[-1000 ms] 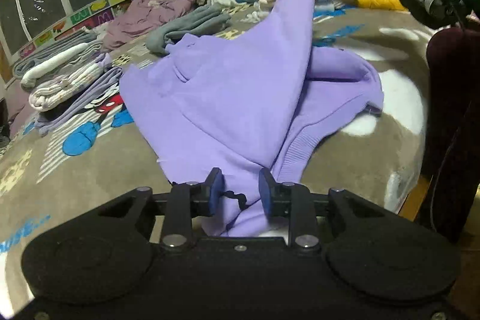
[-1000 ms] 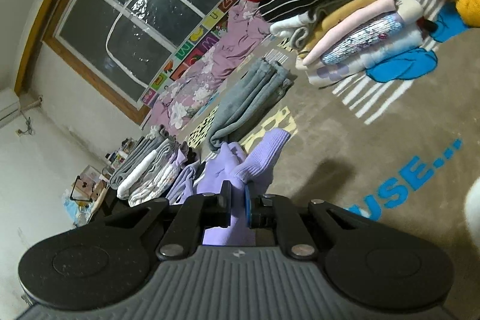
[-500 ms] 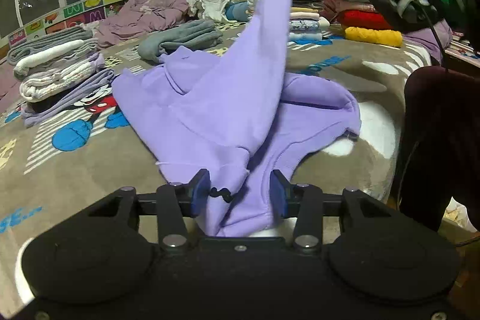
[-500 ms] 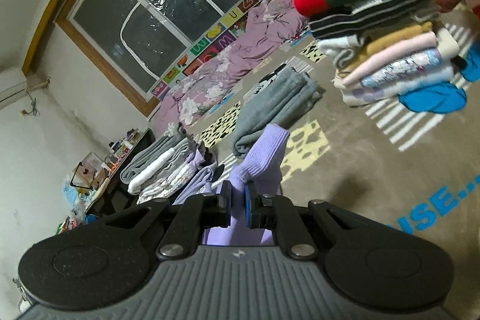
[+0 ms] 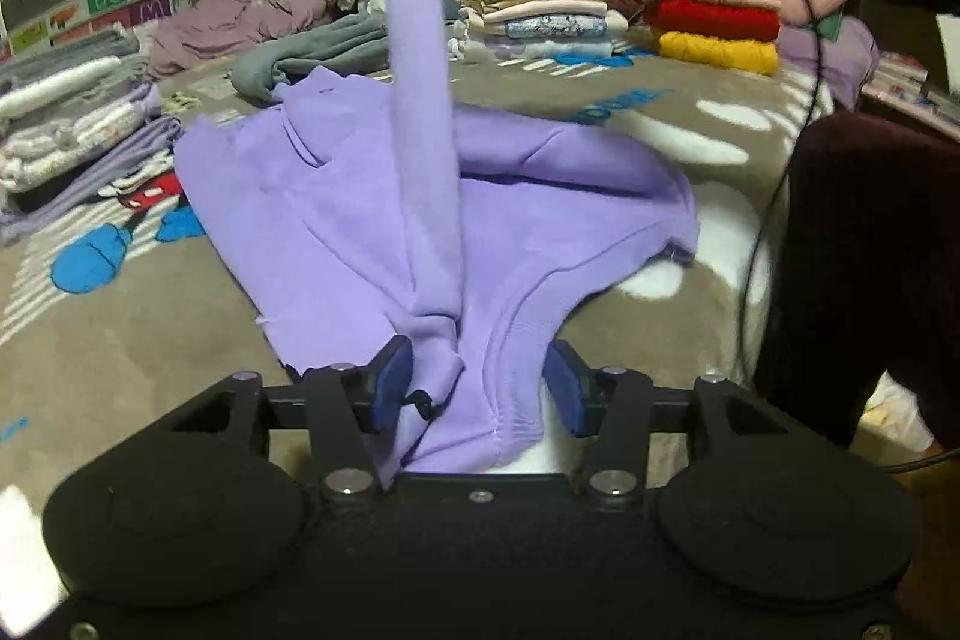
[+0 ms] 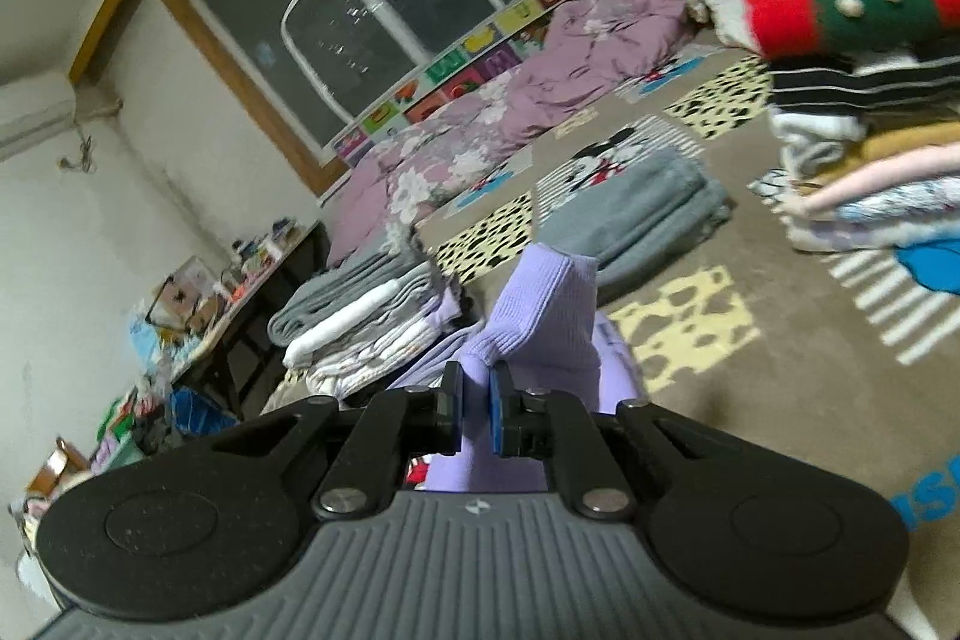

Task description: Fold clothes

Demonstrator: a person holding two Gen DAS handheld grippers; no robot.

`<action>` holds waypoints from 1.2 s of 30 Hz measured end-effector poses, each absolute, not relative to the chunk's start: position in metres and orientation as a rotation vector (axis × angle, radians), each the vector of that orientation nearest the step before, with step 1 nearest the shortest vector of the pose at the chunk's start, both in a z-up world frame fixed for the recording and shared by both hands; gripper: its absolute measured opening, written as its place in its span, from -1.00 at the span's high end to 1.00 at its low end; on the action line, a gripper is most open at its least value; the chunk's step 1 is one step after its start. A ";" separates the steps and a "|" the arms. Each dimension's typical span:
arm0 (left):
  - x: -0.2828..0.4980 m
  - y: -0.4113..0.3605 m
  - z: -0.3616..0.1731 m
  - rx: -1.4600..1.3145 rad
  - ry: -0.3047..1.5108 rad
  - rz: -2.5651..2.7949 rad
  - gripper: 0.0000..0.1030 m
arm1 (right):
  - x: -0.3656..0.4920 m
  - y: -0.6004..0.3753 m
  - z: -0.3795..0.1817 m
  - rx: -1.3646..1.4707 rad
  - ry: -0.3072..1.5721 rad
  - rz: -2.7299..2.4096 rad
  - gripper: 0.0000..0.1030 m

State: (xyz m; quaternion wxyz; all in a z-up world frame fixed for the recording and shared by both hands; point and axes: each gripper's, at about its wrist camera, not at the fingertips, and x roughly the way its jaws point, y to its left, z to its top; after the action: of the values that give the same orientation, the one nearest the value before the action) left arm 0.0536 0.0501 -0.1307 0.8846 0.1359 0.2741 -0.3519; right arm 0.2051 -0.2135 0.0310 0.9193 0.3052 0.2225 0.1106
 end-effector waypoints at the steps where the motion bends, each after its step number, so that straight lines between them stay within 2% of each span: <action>1: 0.056 0.053 -0.131 0.261 0.577 -0.742 0.09 | 0.210 -0.207 0.033 0.618 0.460 0.234 0.80; 7: 0.068 0.071 -0.127 0.116 0.615 -0.810 0.02 | 0.244 -0.168 0.047 0.541 0.488 0.272 0.80; 16: 0.069 0.083 -0.124 0.063 0.591 -0.791 0.00 | 0.304 -0.113 0.046 0.401 0.592 0.264 0.80; 18: 0.073 0.085 -0.126 0.034 0.596 -0.766 0.14 | 0.318 -0.103 0.043 0.372 0.622 0.260 0.80; 20: 0.080 0.092 -0.128 -0.031 0.615 -0.746 0.44 | 0.328 -0.092 0.040 0.338 0.642 0.266 0.80; 23: 0.096 0.110 -0.135 -0.232 0.681 -0.732 0.61 | 0.340 -0.078 0.033 0.297 0.673 0.277 0.80; 36: 0.116 0.151 -0.160 -0.693 0.803 -0.738 0.66 | 0.394 -0.044 -0.009 0.188 0.812 0.288 0.80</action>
State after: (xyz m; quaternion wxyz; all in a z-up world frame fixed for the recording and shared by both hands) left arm 0.1161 0.1507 -0.1595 0.7985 -0.3229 0.3740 -0.3438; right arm 0.3943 -0.0439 -0.0086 0.9044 0.0910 0.3930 0.1392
